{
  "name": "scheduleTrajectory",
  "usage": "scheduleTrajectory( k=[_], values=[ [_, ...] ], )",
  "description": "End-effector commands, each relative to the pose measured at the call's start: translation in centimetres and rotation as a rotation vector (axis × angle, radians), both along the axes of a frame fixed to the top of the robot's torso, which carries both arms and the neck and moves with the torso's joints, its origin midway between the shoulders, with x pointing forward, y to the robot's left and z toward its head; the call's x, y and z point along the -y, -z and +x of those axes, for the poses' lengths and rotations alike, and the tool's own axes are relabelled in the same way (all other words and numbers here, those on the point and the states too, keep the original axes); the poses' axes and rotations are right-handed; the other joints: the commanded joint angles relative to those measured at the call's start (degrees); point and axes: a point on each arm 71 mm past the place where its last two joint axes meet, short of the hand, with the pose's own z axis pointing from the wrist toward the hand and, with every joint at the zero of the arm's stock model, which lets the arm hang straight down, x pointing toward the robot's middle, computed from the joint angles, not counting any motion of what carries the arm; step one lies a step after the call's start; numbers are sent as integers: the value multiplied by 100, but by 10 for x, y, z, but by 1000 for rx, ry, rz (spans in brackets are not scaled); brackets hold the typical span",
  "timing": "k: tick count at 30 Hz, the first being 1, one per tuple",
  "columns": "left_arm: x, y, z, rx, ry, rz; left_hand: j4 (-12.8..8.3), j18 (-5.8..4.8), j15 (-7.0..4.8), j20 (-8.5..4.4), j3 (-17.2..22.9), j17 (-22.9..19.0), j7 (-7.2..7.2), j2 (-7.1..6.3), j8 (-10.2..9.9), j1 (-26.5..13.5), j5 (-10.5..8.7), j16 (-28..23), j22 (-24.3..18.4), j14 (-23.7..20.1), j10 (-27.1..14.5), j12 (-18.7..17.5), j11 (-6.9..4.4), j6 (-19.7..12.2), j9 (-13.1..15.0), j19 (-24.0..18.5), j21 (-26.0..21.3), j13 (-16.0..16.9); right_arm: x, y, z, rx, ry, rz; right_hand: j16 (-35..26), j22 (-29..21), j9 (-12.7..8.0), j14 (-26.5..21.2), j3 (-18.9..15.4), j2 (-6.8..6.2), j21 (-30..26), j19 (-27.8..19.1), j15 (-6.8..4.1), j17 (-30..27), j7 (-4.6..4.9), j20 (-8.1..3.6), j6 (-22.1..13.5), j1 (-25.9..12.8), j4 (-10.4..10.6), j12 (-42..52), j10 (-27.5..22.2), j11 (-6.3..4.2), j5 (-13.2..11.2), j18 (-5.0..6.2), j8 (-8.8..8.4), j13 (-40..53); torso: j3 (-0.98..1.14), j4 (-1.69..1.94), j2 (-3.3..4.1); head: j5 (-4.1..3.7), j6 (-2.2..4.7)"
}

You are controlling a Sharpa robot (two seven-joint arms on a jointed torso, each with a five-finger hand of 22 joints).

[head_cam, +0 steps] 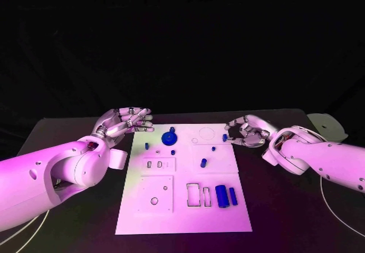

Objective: Assemble the parts on the task board

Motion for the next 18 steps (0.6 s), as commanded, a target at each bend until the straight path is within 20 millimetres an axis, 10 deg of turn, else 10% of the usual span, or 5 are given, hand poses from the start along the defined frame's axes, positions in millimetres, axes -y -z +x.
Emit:
scheduleTrajectory(
  k=[1,18],
  values=[
    [3,-1,0,10,21,-14,4,28,-18,13,28,7,-33,-31,-39,23,32,-34,-9,-3,-31,-20,-10,-3,-7,29,22,-6,-1,6,3,-26,-4,-14,26,1458,5,526,5,-19,9,542,45,1145,6,36,-26,50,-43,-7,-8,33,27,-65,-24,688,2,26,3,-8,-13],
    [2,-1,0,8,20,-13,6,27,-16,14,34,10,-24,-29,-43,21,32,-38,-11,-6,-36,-32,-6,-5,-8,27,21,-9,-6,16,11,-40,14,-38,30,1459,40,529,28,59,10,543,67,1155,32,58,67,44,-35,22,15,55,62,-65,17,714,8,10,4,23,-41]
  ],
)
